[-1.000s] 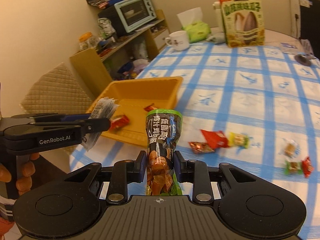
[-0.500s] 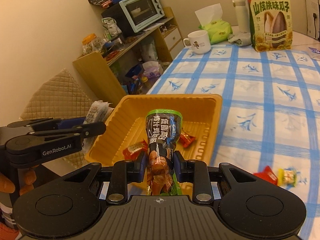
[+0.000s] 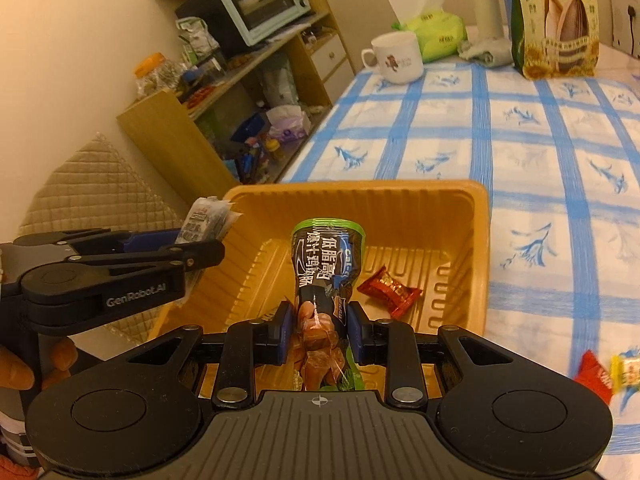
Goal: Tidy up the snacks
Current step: 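Carry the sausage packet and nut bag into the orange tray with both grippers, then open both grippers to drop the nut bag and sausage packet in the tray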
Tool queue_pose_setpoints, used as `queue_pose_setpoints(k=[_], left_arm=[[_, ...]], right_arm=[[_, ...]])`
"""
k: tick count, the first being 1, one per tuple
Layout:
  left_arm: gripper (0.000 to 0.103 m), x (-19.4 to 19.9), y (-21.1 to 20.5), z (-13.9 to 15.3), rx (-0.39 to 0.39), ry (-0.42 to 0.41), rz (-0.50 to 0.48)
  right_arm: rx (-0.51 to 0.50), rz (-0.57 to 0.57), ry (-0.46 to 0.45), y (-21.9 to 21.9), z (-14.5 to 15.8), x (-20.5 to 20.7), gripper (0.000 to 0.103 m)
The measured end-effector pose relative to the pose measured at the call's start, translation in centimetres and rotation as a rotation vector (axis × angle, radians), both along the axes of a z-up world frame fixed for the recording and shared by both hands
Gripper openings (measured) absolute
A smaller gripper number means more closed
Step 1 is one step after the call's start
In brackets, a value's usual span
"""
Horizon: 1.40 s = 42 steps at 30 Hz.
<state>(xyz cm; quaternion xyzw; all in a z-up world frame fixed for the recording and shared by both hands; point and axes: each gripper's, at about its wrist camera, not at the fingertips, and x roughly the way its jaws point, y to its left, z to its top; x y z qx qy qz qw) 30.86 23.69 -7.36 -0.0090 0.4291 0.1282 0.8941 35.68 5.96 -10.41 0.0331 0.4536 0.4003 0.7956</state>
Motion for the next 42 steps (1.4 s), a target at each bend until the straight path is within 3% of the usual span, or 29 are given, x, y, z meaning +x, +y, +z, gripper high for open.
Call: queue_pose_setpoints(k=[17, 26, 35, 42], left_arm=[[0.035, 2.0, 1.5, -2.9, -0.051, 0.061, -0.004], [0.053, 1.4, 1.8, -1.6, -0.069, 0.033, 0.016], [0.054, 0.7, 2.3, -0.3, -0.087, 0.01, 0.038], [0.062, 0.1, 2.4, 0.0, -0.094, 0.002, 0.047]], right_arm=[[-0.042, -0.013, 0.022, 2.1, -1.4, 0.6, 0.029], [-0.041, -0.013, 0.019, 2.7, -1.5, 0.8, 0.029], [-0.042, -0.006, 0.024, 3.6, -1.5, 0.8, 0.029], [-0.03, -0.014, 0.033, 4.0, -1.8, 1.0, 0.031]])
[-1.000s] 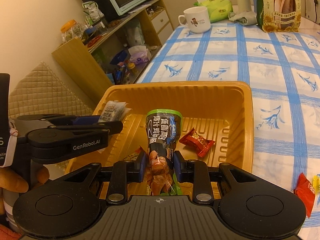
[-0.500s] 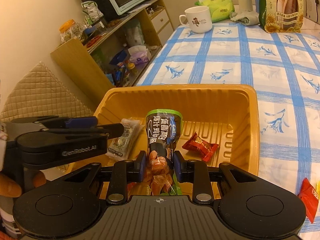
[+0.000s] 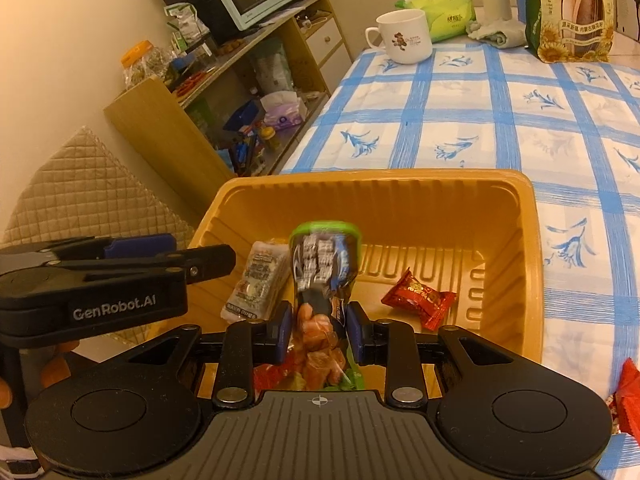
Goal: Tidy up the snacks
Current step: 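Open both grippers to drop the nut bag and sausage packet in the tray, then move both tools away from the tray back over the remaining snacks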
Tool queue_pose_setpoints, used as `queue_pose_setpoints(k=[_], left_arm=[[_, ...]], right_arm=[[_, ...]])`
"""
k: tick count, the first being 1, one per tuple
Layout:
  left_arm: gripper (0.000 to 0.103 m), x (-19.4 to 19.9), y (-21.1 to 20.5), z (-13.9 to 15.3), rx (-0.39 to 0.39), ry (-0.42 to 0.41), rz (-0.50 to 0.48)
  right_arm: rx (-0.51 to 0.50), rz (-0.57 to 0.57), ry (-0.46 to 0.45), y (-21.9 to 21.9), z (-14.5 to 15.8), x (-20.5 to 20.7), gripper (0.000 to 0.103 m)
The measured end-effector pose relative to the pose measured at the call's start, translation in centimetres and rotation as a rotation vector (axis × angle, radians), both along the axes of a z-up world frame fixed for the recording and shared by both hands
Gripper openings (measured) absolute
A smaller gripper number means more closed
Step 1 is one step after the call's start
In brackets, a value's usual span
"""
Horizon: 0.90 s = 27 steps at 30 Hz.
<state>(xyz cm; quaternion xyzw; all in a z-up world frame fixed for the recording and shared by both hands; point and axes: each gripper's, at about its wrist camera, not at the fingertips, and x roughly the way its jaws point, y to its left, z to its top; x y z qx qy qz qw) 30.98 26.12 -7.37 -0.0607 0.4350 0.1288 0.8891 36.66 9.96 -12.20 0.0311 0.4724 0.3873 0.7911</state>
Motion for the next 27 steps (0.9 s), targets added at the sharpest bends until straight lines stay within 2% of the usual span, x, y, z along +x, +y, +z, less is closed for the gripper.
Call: queue_pose_setpoints(k=[2, 3, 4, 9, 16, 27], left_arm=[[0.066, -0.2, 0.1, 0.1, -0.003, -0.002, 0.006], [0.068, -0.4, 0.1, 0.1, -0.006, -0.006, 0.009], [0.069, -0.5, 0.1, 0.2, -0.009, -0.01, 0.009], [0.077, -1.2, -0.2, 0.8, -0.003, -0.032, 0.007], [0.082, -2.7, -1.2, 2.2, 0.008, -0.069, 0.012], [0.091, -6.2, -5.9, 3.6, 0.043, -0.111, 0.007]], right_arm=[[-0.02, -0.007, -0.008, 0.1, 0.1, 0.0, 0.05], [-0.022, -0.012, -0.016, 0.0, 0.2, 0.0, 0.067], [-0.015, -0.013, -0.026, -0.2, 0.3, -0.1, 0.072], [-0.016, -0.005, -0.057, -1.0, 0.9, -0.5, 0.073], [-0.008, -0.012, -0.104, -3.1, 2.2, -1.0, 0.079], [0.04, -0.017, -0.141, -9.6, 4.1, -2.5, 0.08]])
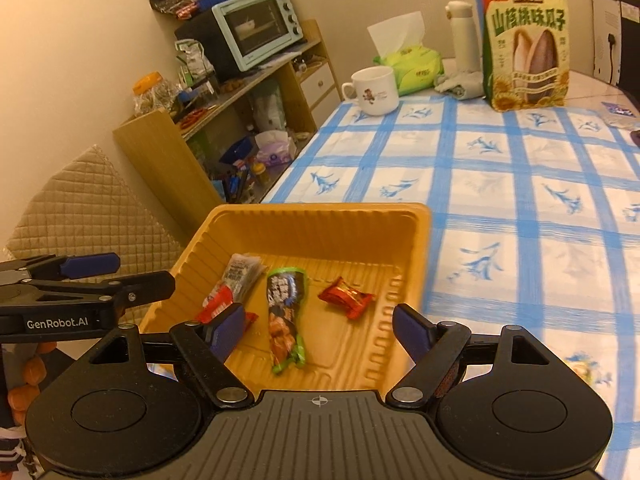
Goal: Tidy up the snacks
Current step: 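Move both tools away from the tray back over the remaining snacks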
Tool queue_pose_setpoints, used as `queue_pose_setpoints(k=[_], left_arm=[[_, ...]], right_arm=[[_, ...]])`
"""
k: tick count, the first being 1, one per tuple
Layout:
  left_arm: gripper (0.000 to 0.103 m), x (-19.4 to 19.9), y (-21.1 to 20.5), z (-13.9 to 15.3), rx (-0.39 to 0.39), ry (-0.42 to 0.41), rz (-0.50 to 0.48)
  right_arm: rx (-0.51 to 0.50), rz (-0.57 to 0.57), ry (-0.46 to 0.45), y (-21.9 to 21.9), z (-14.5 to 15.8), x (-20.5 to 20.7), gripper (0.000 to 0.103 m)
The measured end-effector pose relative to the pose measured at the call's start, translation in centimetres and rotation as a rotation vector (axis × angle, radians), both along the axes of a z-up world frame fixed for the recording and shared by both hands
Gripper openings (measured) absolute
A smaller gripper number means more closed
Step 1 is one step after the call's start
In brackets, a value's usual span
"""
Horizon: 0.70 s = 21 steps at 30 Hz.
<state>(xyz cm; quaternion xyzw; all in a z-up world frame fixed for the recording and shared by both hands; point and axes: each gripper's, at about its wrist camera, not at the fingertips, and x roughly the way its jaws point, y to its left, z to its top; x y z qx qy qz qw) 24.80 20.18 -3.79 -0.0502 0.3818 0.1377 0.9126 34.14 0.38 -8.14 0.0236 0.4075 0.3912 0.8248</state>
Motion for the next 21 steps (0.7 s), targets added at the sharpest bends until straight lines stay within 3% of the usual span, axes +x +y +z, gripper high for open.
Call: queue_pose_setpoints(k=[12, 21], left_arm=[[0.097, -1.6, -8.5, 1.2, 0.041, -0.024, -0.034], [0.097, -1.9, -16.0, 1.0, -0.001, -0.035, -0.127]], right_arm=[[-0.008, -0.032, -0.024, -10.0, 0.6, -2.8, 0.08], [-0.038, -0.074, -0.033, -18.4, 0.1, -4.7, 0.08]])
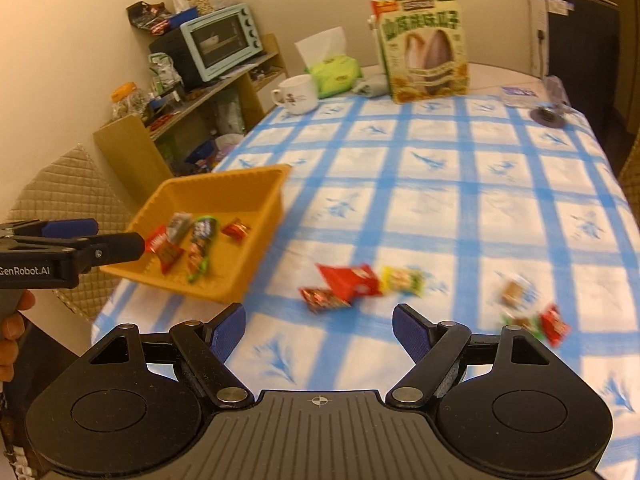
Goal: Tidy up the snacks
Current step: 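Move both tools away from the tray back over the remaining snacks, then lower the right gripper onto the green-wrapped candy while the left approaches the red packet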
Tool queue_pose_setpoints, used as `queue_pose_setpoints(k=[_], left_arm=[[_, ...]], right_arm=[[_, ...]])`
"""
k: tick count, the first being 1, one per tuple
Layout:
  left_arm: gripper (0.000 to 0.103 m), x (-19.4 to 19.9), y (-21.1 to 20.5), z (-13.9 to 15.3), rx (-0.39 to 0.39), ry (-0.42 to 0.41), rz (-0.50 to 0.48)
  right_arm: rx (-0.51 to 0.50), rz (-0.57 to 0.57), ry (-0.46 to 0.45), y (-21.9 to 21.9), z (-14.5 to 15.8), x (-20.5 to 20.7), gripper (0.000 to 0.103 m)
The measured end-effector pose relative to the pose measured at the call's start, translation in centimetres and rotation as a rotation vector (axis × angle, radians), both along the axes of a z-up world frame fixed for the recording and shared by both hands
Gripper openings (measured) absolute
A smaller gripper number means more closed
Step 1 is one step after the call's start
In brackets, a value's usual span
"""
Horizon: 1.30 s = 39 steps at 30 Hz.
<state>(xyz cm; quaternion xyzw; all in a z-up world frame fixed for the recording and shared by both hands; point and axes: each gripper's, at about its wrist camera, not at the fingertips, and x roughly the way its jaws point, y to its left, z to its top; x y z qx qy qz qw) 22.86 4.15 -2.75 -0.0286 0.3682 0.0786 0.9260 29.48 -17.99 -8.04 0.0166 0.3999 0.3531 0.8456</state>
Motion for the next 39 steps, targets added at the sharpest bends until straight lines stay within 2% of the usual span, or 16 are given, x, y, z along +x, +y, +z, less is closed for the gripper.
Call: queue_pose_setpoints(k=[8, 17, 29, 36, 38, 39], left_arm=[[0.097, 0.0, -6.4, -1.6, -0.027, 0.031, -0.058], [0.096, 0.6, -11.3, -3.7, -0.034, 0.071, -0.096], [0.09, 3.6, -14.4, -6.2, 0.023, 0.109, -0.163], [0.084, 5.9, -14.9, -7.0, 0.041, 0.115, -0.208], [0.083, 6.6, -14.9, -7.2, 0.046, 0.116, -0.221], [0.082, 7.0, -15.0, -7.3, 0.049, 0.117, -0.228]], right_arm=[[-0.024, -0.032, 0.025, -6.5, -1.1, -1.0, 0.08], [-0.054, -0.083, 0.047, -11.9, -2.6, -1.2, 0.08], [-0.101, -0.13, 0.036, -15.4, -5.2, 1.7, 0.08], [-0.139, -0.132, -0.015, -15.8, -6.3, 3.7, 0.08], [-0.145, -0.134, -0.026, -15.8, -6.5, 4.2, 0.078], [-0.143, -0.131, -0.028, -15.8, -6.6, 4.5, 0.073]])
